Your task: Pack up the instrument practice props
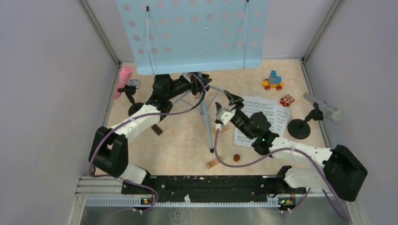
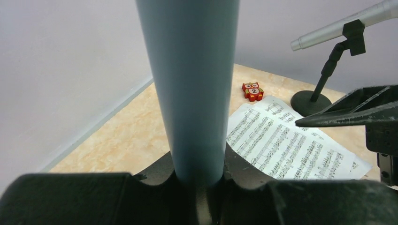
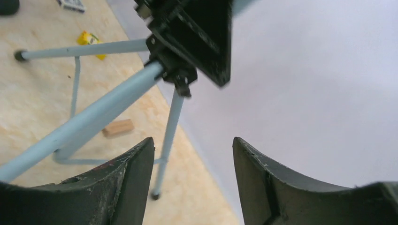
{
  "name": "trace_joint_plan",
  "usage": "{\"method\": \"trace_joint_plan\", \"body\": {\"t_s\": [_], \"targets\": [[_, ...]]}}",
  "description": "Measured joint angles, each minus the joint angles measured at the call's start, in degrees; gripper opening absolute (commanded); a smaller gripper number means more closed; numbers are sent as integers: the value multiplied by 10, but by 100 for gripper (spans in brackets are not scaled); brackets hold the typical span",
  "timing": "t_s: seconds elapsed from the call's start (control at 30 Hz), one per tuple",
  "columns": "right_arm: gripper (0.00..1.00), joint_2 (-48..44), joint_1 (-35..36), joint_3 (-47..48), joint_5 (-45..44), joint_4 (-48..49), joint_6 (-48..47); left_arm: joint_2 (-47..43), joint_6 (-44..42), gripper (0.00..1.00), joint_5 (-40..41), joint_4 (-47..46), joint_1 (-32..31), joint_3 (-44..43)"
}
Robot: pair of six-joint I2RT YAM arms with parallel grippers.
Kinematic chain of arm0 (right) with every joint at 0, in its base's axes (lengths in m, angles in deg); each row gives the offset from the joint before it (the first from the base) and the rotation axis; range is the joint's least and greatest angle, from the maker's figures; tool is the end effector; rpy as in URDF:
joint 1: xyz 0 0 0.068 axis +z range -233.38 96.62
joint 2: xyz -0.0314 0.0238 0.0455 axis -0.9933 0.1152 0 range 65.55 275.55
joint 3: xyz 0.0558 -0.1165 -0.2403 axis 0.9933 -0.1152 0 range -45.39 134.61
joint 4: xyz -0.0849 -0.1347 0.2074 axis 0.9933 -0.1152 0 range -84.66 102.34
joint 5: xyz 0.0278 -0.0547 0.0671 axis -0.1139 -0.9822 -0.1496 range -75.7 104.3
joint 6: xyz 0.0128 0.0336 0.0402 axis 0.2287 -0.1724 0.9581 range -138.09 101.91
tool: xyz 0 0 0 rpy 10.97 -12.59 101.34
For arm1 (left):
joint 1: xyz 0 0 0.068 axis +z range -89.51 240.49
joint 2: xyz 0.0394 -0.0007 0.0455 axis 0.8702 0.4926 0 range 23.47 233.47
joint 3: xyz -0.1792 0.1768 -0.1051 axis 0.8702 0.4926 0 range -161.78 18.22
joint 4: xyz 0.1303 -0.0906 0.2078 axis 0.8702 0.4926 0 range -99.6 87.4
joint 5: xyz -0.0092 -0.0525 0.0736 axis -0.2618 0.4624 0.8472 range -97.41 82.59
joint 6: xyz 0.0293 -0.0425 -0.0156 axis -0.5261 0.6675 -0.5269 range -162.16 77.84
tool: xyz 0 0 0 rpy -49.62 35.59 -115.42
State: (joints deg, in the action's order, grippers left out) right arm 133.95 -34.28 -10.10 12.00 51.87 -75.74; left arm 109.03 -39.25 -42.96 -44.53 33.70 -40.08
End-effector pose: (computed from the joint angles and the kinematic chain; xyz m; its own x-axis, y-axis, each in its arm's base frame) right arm 0.1778 0.2030 0.2877 0.6552 -0.5329 -0.5355 -0.3283 0.4375 -0.8371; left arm 0.3003 -0.1748 0.3315 0.0743 -0.0838 -0.9937 0.8859 0.4631 0.0272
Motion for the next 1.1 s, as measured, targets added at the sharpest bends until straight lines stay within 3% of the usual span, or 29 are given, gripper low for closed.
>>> {"method": "trace_joint_plan", "body": {"t_s": [0.13,0.23,0.4,0.53,0.67,0.87,0.93,1.1], "targets": [[67,-36,0,-94,-72,90,206,0,0,0,0,0,0,0],[67,-38,-11,-102,-128,57,398,0,0,0,0,1,0,-1],[68,-38,-67,-74,-133,-55,664,0,-2,0,-1,10,0,-5],[59,-8,-187,11,-12,-184,858,0,-7,0,-2,21,-1,-9],[55,71,-298,60,172,-173,1032,0,-8,0,-2,22,-2,-10],[55,140,-305,56,346,-80,1263,1,-9,0,-3,24,-2,-12],[55,140,-305,56,363,-39,1324,1,-9,0,-4,25,-2,-13],[42,134,-301,64,360,9,1413,2,-9,0,-7,26,-2,-14]]}}
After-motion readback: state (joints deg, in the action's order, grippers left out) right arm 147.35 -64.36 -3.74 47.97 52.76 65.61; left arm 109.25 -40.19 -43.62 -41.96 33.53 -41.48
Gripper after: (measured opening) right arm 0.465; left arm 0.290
